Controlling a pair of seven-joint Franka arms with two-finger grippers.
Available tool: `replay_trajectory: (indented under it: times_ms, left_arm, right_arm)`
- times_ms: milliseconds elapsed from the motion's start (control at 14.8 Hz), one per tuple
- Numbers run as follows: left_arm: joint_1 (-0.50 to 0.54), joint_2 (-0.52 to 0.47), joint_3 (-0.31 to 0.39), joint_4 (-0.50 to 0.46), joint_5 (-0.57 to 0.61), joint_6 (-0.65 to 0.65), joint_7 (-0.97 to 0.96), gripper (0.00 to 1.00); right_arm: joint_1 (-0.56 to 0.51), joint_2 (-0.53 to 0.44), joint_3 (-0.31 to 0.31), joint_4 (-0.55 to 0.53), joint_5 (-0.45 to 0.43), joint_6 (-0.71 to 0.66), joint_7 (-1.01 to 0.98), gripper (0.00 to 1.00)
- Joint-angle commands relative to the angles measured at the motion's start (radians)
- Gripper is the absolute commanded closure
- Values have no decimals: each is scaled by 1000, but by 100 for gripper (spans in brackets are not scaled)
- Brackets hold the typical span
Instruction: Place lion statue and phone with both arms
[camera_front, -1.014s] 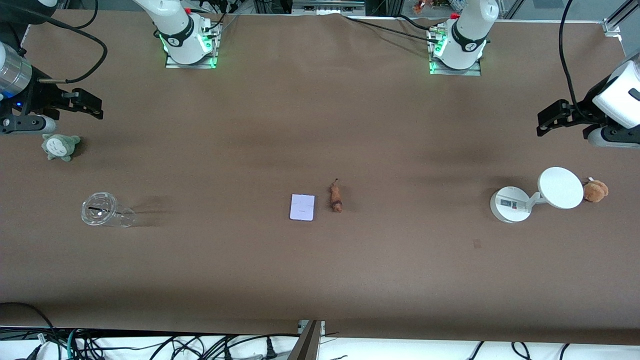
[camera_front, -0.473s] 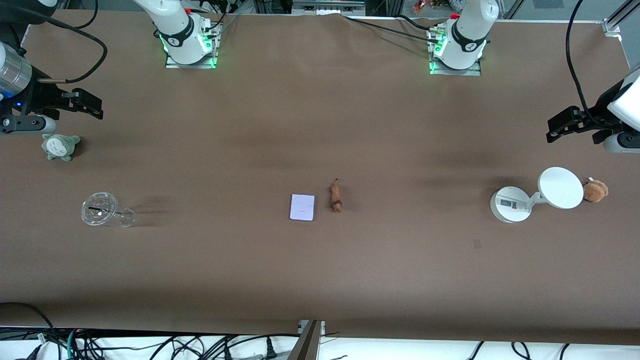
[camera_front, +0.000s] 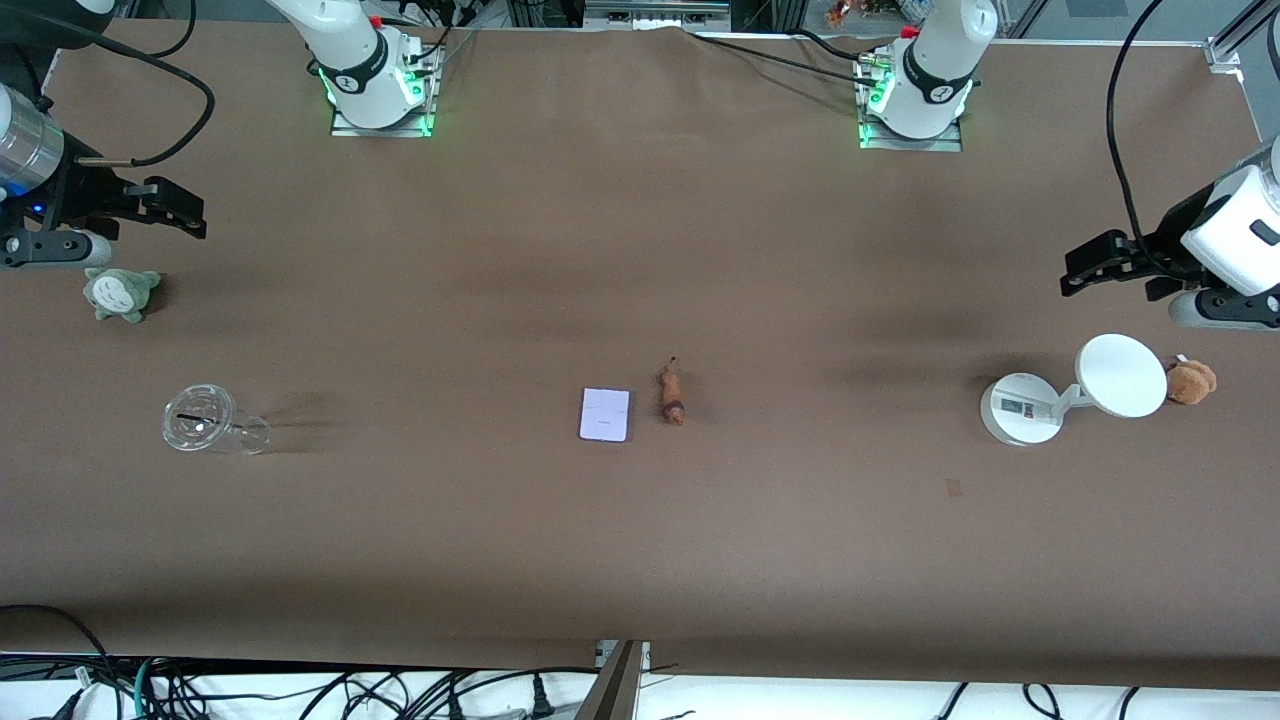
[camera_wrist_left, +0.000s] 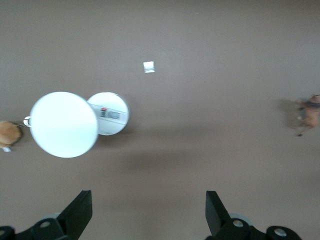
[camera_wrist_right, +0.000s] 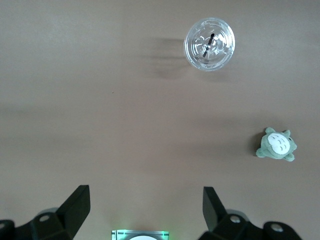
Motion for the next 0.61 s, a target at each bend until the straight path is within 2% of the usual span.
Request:
replay_trajectory:
  times_ms: [0,270,541]
  left_arm:
    - [-28,20,-6,19,-43,-11,-76,0]
    - [-185,81,-4,21,-44,5,-297,0]
    - [-368,258,-4,91,-58,119,-556,0]
  right_arm:
    - [2,12,2,25,10,-13,8,0]
    - [3,12,0,25,10,-13,8,0]
    - [3,12,2,25,10,-12,8,0]
